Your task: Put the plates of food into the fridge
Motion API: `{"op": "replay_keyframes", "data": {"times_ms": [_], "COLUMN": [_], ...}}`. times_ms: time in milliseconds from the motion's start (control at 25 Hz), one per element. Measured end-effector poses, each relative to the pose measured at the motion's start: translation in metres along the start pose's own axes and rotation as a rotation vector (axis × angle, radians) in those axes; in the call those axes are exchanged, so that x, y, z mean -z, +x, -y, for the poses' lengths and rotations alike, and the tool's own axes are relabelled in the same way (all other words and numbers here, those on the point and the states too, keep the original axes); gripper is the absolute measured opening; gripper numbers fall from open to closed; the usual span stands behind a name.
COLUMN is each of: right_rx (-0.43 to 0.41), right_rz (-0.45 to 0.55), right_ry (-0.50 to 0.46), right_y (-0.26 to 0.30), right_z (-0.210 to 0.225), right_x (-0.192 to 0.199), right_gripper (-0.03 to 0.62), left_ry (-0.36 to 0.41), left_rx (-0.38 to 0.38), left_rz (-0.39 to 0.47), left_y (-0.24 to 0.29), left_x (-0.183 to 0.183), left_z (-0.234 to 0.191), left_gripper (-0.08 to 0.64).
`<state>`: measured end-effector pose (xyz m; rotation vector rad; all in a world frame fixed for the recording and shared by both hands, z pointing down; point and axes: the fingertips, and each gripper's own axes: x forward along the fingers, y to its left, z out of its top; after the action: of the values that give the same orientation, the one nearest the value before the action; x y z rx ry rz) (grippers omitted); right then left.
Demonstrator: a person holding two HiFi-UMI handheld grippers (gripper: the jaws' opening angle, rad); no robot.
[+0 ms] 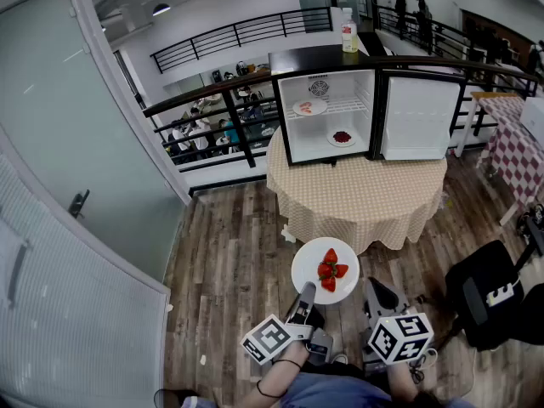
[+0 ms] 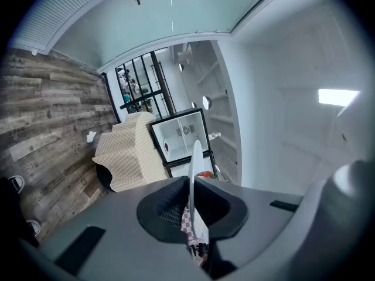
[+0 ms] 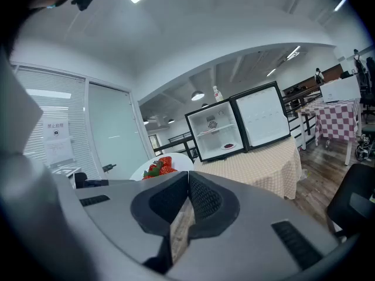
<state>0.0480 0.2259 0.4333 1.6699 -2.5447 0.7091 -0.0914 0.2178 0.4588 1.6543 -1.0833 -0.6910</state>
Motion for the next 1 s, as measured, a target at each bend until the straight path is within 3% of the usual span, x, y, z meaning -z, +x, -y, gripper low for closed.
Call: {"op": "replay_keyframes", "data": {"times_ms": [280,480,1000], "right_rx": [-0.011,-0.027,-0.044], "right_rz": [-0.007,-0.017,-0.045], "right_ry": [-0.073,-0.020,0.011], "right_y": [-0.010,-0.006,0.043], "right_z": [0.009,0.018,0.043], "right_x": [0.001,0.006,-0.005], "right_gripper": [0.018,0.018,0.018], "left_ry": [-0.033,0.004,-0.016], "left_rx": [-0.022,-0.037,-0.035], "left_rz": [0.014,0.013,-0.004], "left_y": [-0.002,0.000,0.051], "left_x": [0.008,0.008,-0.004], "left_z": [-0.005,-0.010,-0.014], "left_gripper": [0.029,0.029,0.029]}}
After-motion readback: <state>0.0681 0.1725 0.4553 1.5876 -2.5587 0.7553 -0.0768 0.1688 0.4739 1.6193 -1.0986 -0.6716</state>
